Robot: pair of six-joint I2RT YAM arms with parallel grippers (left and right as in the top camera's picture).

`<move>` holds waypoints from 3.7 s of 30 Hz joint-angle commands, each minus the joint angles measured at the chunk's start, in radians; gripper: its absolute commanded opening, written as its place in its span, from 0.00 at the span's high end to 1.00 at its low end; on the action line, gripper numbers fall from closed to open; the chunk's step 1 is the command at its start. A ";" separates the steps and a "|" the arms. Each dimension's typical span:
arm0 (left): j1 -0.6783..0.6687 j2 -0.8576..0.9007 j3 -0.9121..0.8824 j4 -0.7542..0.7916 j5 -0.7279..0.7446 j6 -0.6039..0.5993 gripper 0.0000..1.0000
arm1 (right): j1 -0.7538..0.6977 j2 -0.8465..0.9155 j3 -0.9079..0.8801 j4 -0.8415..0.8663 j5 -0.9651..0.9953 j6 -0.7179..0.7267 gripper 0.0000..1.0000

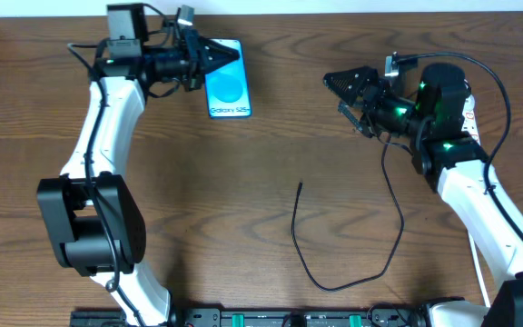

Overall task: Plug charger to phone and switch on socket
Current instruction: 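Carry the phone upright to the back-left with the left gripper, then lower the right gripper onto the black cable's USB-C plug end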

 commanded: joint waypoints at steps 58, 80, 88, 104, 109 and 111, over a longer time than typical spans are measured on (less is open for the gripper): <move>0.051 -0.024 0.007 0.001 0.060 0.061 0.93 | 0.545 0.557 0.392 -1.003 0.761 -0.090 0.20; 0.051 -0.024 0.007 0.001 0.061 0.061 0.93 | 0.559 0.630 0.392 -0.955 0.771 -0.035 0.34; 0.051 -0.024 0.007 0.001 0.061 0.061 0.93 | 0.559 0.630 0.392 -0.955 0.772 -0.035 0.58; 0.052 -0.024 0.007 0.001 0.061 0.061 0.93 | 0.555 0.629 0.392 -0.957 0.715 -0.081 0.99; 0.052 -0.024 0.007 0.001 0.061 0.061 0.93 | 0.515 0.629 0.392 -0.900 0.550 -0.214 0.99; 0.052 -0.024 0.007 0.001 0.061 0.061 0.93 | 0.489 0.629 0.392 -0.850 0.460 -0.253 0.99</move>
